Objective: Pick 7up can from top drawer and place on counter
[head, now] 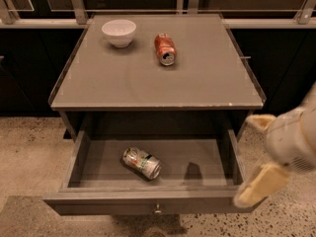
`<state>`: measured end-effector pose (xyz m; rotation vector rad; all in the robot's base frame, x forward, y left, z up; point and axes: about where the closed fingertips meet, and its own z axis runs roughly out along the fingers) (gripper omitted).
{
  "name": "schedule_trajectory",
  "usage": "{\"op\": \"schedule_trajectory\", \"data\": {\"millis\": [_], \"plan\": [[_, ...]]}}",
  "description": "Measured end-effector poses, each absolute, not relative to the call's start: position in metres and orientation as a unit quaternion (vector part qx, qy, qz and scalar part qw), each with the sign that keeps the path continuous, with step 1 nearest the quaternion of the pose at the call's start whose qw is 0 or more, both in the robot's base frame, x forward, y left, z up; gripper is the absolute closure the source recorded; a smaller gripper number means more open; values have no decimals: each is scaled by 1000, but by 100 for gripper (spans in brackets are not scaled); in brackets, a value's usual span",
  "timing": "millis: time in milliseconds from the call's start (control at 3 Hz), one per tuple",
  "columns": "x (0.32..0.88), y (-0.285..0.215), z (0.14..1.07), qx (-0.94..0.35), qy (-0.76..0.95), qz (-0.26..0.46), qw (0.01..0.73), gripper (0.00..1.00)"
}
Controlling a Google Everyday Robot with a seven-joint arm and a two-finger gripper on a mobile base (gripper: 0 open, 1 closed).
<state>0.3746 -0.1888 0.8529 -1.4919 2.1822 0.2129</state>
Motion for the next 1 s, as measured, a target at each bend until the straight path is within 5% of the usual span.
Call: {"op": "schedule_trajectory", "data": {"millis": [333,1000], "plan": [[359,-149,787,-532,798,137,246,0],[358,-148,764,-510,811,153,242,0]]}}
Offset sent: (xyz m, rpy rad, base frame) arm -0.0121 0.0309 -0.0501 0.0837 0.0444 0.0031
